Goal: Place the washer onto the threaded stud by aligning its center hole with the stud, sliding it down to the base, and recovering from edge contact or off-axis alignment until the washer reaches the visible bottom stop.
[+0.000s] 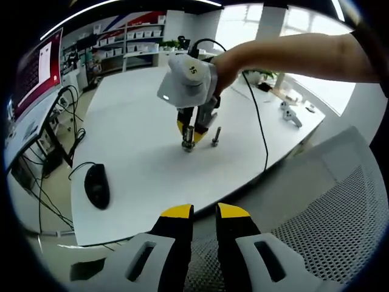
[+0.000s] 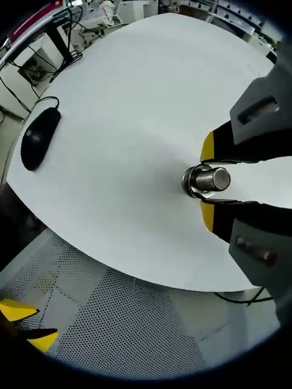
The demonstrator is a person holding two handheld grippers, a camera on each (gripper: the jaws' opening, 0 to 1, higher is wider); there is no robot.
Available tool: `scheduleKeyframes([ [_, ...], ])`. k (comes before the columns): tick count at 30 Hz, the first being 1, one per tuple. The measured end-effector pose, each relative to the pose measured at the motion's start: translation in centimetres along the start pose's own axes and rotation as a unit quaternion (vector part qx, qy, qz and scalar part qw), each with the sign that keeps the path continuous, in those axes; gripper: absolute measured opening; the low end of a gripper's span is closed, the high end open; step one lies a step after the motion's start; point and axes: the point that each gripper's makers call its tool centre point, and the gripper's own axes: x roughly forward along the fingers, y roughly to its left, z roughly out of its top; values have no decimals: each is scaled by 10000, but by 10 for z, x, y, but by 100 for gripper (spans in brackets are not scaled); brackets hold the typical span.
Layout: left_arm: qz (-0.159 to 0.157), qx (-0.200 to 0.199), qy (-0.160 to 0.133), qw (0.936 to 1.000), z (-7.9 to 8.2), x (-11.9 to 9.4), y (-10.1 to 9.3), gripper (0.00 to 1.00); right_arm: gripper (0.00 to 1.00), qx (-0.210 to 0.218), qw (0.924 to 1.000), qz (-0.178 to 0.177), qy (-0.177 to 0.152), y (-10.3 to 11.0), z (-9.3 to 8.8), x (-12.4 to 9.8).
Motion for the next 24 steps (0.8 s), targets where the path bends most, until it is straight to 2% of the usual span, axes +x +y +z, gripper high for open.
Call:
scheduleKeyframes([
  [16,3,-9,-8,10000,1,0,0,12,22,105,9999,61,81,10,-5,9],
  [21,5,-17,-12,10000,1,0,0,12,22,213,9997,91,77,5,-9,12],
  [24,7,-19,-14,10000,1,0,0,12,23,129,9998,117,78,8,-8,12],
])
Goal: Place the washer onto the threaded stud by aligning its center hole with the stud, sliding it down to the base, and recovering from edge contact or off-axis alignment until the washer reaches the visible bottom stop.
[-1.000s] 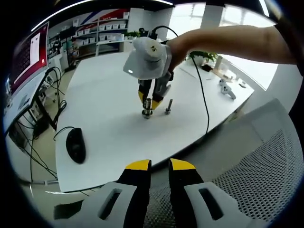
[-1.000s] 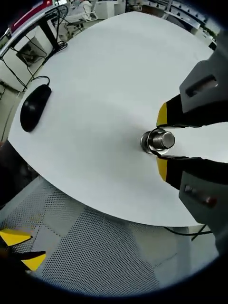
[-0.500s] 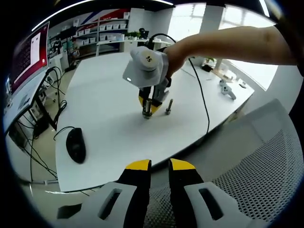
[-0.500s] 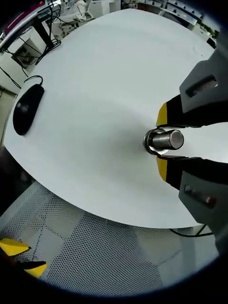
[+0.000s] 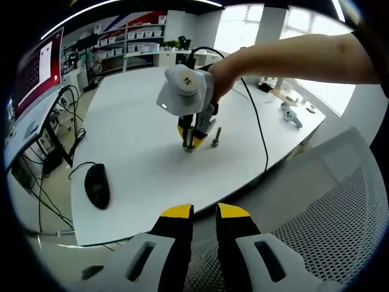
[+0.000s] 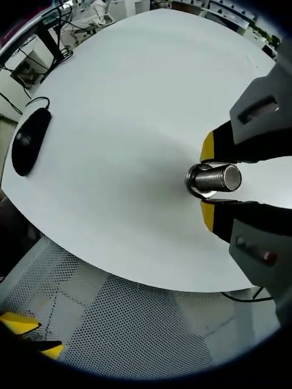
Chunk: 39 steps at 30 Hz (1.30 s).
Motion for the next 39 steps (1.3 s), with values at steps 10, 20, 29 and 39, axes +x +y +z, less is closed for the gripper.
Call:
scheduleKeyframes([
  [10,-5,11,7,10000,0,0,0,12,36,141,9979,-349,-534,-6,5,-18],
  [20,-4,24,2,10000,0,0,0,12,37,1260,9689,-1016,-1873,-1,22,-81],
  [29,-12,54,-2,10000,-1,-1,-1,12,39,2257,9131,-1401,-3094,21,14,-157],
  [39,-4,42,-10,10000,0,-1,-1,12,44,3609,8215,-1621,-4107,57,-40,-214],
])
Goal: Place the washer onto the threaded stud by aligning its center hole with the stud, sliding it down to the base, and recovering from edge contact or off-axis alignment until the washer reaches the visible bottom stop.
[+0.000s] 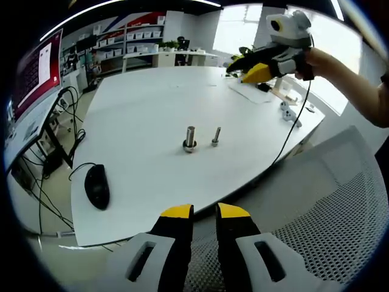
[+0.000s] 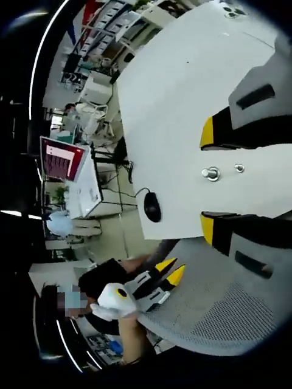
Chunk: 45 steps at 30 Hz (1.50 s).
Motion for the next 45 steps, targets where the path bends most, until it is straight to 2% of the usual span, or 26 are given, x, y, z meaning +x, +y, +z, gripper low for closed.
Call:
scheduleKeyframes([
  [5,13,-14,-11,10000,1,-1,-2,12,46,828,9952,-161,-500,1,-10,-38],
  [8,15,-20,-17,10000,1,-1,-1,12,49,1352,9870,-398,-774,3,-24,-62],
  [12,14,-22,-19,10000,1,-1,0,12,55,1681,9777,-650,-1076,7,-40,-85],
  [15,9,-22,-16,10000,1,-1,0,12,55,1942,9711,-831,-1115,11,-60,-100],
  [18,8,-20,-17,10000,1,-1,0,12,55,2150,9660,-1047,-980,13,-83,-110],
  [20,8,-22,-17,10000,1,-2,0,12,55,2388,9568,-1273,-1066,11,-94,-117],
  [21,8,-22,-16,10000,1,-2,0,12,55,2511,9524,-1317,-1121,4,-106,-122],
  [23,10,-27,-16,10000,1,-2,0,12,56,2516,9529,-1298,-1083,8,-113,-123],
  [25,12,-23,-20,10000,1,-2,0,12,56,2644,9470,-1429,-1131,14,-124,-122],
  [27,19,-23,-29,10000,1,-2,0,12,56,2742,9437,-1439,-1162,20,-129,-119],
  [28,22,-24,-34,10000,1,-2,0,12,56,2825,9398,-1468,-1243,23,-130,-117],
  [30,27,-27,-42,10000,1,-2,0,12,56,2870,9355,-1474,-1439,29,-125,-113],
  [33,39,-41,-79,10000,1,-3,0,12,49,2693,9416,-1314,-1538,42,-116,-104],
  [36,47,-47,-102,9999,2,-3,0,12,48,2684,9409,-1314,-1591,47,-111,-96],
  [37,50,-47,-108,9999,2,-3,0,12,48,2674,9405,-1358,-1598,46,-112,-97],
  [39,58,-61,-131,9999,2,-4,1,12,48,2500,9454,-1553,-1398,42,-118,-99],
  [42,60,-73,-179,9998,3,-4,1,13,47,2722,9370,-1692,-1393,38,-124,-100],
  [43,59,-75,-181,9998,3,-4,1,13,46,2758,9368,-1677,-1348,39,-127,-98],
  [44,61,-77,-190,9998,3,-4,1,13,42,2742,9397,-1624,-1243,42,-130,-96],
  [45,64,-73,-191,9998,3,-4,1,13,40,2561,9476,-1591,-1057,44,-135,-95],
])
